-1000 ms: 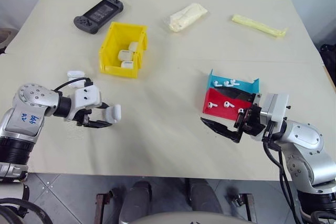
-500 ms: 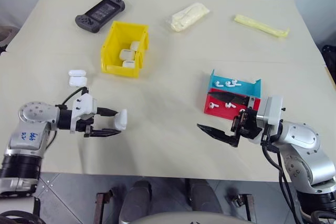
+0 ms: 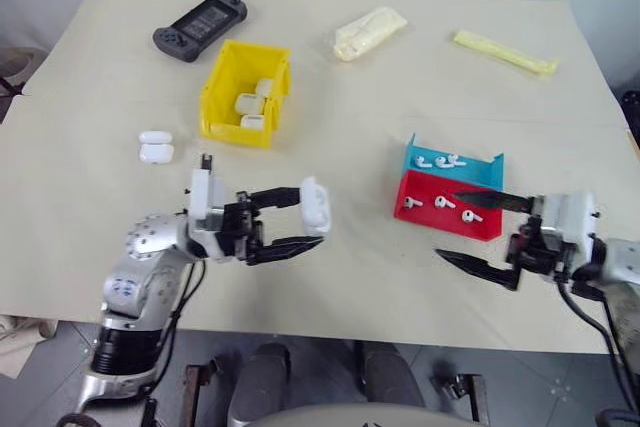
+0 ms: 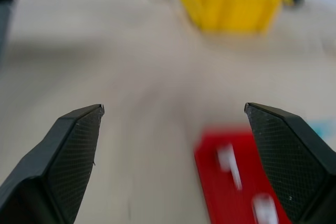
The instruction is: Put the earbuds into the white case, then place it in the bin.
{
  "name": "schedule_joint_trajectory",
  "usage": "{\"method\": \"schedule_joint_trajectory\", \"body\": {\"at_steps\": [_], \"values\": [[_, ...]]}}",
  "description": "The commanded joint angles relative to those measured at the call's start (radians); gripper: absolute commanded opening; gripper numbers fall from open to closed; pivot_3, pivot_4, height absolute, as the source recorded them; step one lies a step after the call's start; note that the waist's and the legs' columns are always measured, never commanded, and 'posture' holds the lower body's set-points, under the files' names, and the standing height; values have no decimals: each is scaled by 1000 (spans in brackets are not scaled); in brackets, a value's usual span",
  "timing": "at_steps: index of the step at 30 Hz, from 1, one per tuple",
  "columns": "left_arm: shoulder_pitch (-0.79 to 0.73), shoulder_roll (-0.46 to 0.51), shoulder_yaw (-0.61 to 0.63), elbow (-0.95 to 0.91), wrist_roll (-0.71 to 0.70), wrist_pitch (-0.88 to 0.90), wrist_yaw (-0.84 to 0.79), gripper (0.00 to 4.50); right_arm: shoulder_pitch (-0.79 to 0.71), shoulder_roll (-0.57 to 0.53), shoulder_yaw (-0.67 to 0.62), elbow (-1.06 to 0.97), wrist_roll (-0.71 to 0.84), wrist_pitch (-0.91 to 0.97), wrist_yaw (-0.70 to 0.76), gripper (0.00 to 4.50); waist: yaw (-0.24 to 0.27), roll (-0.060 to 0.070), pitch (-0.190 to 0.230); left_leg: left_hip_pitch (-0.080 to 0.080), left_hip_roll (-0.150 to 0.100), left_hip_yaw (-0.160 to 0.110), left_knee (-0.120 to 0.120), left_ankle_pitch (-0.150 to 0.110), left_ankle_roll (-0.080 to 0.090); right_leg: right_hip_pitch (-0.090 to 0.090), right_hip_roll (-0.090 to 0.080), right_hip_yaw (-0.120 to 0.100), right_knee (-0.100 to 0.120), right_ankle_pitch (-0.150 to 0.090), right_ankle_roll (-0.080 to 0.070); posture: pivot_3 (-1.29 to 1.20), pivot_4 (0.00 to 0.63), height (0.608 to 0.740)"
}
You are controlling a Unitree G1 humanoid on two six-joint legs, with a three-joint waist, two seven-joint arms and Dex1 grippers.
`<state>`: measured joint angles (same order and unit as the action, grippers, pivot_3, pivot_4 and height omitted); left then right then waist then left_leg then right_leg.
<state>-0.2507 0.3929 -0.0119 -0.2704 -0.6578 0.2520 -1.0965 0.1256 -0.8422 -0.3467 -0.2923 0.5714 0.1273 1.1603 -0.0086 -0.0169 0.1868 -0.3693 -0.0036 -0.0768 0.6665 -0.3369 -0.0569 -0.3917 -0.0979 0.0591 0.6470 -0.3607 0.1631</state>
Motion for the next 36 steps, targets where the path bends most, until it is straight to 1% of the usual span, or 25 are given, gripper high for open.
{"method": "schedule_joint_trajectory", "body": {"at_steps": [1,6,8,10,12,15,17,18,20,24,27,32,36], "values": [[-37,-84,-77,-3,-5,-19,6,2709,59,-45,-107,52,-24,-29,41,4500,5,0,0,0,0,1,0,0,0,0,0,1,0,0,0,0,150,740],[-70,-173,-116,49,-1,-52,-1,2709,84,-99,-146,107,-56,-4,49,4500,4,1,0,1,1,2,1,0,0,0,1,2,0,1,1,0,150,740],[-75,-180,-130,79,5,-58,-26,2709,77,-178,-113,105,-111,60,46,4500,5,2,-1,1,1,3,1,0,0,0,1,2,0,1,1,0,150,740],[-78,-187,-127,120,26,-96,-38,2709,34,-248,-56,66,-145,174,2,4500,3,2,-1,1,0,4,1,0,0,0,1,3,0,1,1,0,150,740],[-82,-194,-124,145,36,-136,-60,2709,-46,-276,-4,22,-119,263,-24,4500,1,2,-1,2,1,4,1,0,0,0,1,3,0,1,1,0,150,740],[-93,-214,-119,158,25,-141,-54,2709,-157,-324,78,-26,-120,407,-53,4500,7,3,-2,1,1,3,2,0,0,-1,2,3,0,1,1,0,150,740],[-89,-225,-139,156,14,-132,-75,2709,-310,-367,209,-35,-153,582,-83,4500,8,3,-2,-1,1,2,2,0,0,0,1,2,-2,1,1,0,150,740],[-85,-233,-148,158,14,-133,-82,2709,-378,-380,271,-35,-174,638,-87,4500,8,3,-2,-1,0,2,3,0,0,-1,0,2,-2,1,2,0,150,740],[-77,-253,-156,162,16,-159,-103,2709,-466,-382,350,-24,-201,688,-90,4500,11,3,-2,-2,0,2,3,0,0,-1,-1,2,-3,1,3,0,150,740],[-73,-249,-179,164,18,-156,-153,2709,-617,-368,512,34,-309,729,-93,4500,14,3,-2,-3,0,1,1,0,0,-2,-1,1,-6,1,3,0,150,740],[-79,-245,-185,169,26,-179,-193,2709,-685,-370,594,82,-369,723,-66,4500,9,3,-2,-3,-1,2,0,0,0,-2,-2,1,-6,1,3,0,150,740],[-92,-239,-174,191,34,-200,-213,2709,-737,-361,661,129,-436,694,-30,4500,8,3,-2,-3,0,2,0,0,0,-2,-1,1,-5,1,3,0,150,740],[-86,-238,-169,190,39,-210,-200,2709,-740,-349,682,145,-468,672,-9,4500,8,3,-2,-3,0,2,0,0,0,-2,-1,1,-5,1,3,0,150,740]]}}
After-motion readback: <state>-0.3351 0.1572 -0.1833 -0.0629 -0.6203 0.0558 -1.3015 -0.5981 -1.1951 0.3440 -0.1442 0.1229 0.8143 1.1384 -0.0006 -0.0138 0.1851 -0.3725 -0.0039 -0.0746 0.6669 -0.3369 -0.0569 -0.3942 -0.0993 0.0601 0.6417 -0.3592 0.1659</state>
